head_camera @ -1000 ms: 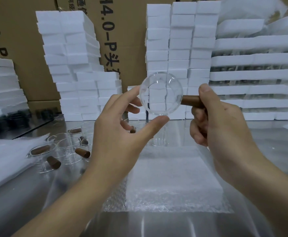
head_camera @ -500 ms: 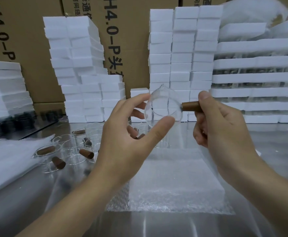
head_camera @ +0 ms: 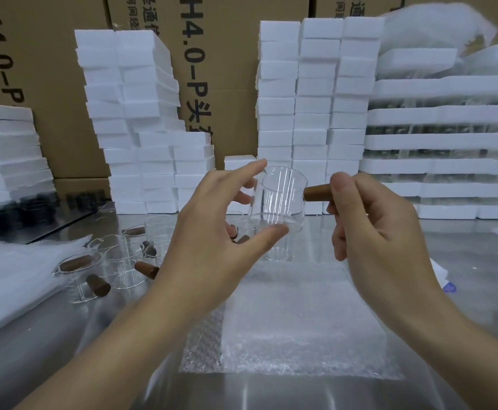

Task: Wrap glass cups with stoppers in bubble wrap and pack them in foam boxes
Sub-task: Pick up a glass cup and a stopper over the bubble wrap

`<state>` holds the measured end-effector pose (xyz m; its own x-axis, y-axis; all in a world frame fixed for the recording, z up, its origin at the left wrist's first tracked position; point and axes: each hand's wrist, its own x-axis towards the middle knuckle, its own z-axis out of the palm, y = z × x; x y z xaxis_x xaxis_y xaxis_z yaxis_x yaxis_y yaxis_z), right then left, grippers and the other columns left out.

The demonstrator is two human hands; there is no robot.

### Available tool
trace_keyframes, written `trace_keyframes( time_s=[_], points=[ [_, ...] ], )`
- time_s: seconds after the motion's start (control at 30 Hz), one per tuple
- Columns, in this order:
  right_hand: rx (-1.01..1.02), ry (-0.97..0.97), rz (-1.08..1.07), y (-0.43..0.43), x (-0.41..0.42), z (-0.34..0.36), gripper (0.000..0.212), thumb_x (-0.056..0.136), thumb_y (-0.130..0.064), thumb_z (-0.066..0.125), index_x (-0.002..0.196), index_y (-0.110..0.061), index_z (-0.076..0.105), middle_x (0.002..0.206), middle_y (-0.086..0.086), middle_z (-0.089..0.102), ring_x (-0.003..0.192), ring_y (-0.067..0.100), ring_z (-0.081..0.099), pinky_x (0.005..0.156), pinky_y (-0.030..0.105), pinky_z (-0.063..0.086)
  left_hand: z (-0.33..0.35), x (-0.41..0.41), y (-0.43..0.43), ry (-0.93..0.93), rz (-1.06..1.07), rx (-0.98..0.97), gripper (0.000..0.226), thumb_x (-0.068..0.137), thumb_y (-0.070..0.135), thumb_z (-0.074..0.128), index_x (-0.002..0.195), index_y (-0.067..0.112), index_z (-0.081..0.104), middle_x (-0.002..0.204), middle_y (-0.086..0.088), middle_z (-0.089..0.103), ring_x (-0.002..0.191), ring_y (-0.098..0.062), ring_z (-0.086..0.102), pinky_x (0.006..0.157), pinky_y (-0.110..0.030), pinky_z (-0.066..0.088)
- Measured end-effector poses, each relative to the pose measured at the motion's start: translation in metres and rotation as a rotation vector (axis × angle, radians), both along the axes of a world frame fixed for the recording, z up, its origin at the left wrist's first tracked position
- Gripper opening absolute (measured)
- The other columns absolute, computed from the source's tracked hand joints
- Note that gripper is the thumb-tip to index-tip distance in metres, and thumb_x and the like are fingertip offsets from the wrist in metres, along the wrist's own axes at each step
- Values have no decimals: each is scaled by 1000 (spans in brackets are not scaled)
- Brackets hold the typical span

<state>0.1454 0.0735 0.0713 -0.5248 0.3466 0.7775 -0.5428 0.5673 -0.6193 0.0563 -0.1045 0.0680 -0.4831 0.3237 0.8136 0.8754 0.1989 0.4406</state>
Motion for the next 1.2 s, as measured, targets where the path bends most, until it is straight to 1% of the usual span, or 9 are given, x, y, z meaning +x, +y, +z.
trace_keyframes(
  time_s=[0.13,0.27,0.43,0.6,0.77,0.9,0.97,1.07,1.2],
  points=[
    [82,25,5,-1,3,-3,32,105,-60,47,96,-41,71,70,-10,61,58,17,53,52,33,44,-1,-3,-1,-25,10,27,69,79,41,93,136,52,56,126,25,58,121,-4,59,80,-15,52],
    [290,65,-53,4,4,-7,33,98,-69,50,123,-49,57,111,-19,65,88,17,63,63,16,45,-2,-2,-1,-60,-27,60,69,75,53,88,137,46,58,127,23,63,120,-6,62,77,-19,54],
    [448,48,-121,13,-8,-18,79,90,-55,73,156,-41,32,142,-18,51,113,14,59,79,20,52,-2,-1,1,-79,-82,70,68,78,49,88,139,40,59,128,24,67,120,-8,65,74,-33,60],
    [485,47,-121,19,-11,-19,69,90,-30,69,153,-32,42,142,-16,54,123,14,56,96,14,42,-3,-1,1,-128,-137,89,67,80,46,89,140,41,60,131,21,69,121,-9,64,73,-27,58],
    [522,62,-226,20,-8,-16,64,87,-36,72,147,-27,53,137,-18,56,121,6,52,101,16,40,-7,-1,2,-52,-68,55,86,83,47,90,152,59,41,141,28,58,126,-6,61,80,-26,59],
    [599,125,-310,16,-8,-15,64,85,-37,74,145,-19,59,130,-7,59,117,15,51,106,22,40,-8,-1,-1,138,31,12,111,80,34,95,158,64,22,148,30,48,136,-10,54,90,-19,47],
    [657,153,-326,12,-8,-16,65,84,-31,77,146,-21,59,133,-8,61,117,17,51,107,27,41,-9,-2,-2,263,69,-54,110,81,26,95,162,55,25,145,29,48,135,-14,55,93,-16,47],
    [714,190,-302,8,-8,-17,73,83,-26,81,150,-30,52,138,-19,60,116,15,49,102,34,44,-12,-5,-3,305,77,-115,96,84,20,92,161,42,39,143,22,56,129,-13,59,99,-26,52],
    [696,185,-259,9,-8,-18,86,84,-32,83,157,-38,38,138,-24,55,119,13,50,105,36,43,-13,-8,-4,266,90,-102,78,83,18,93,151,32,58,137,19,64,126,-7,59,94,-12,46]
  ],
)
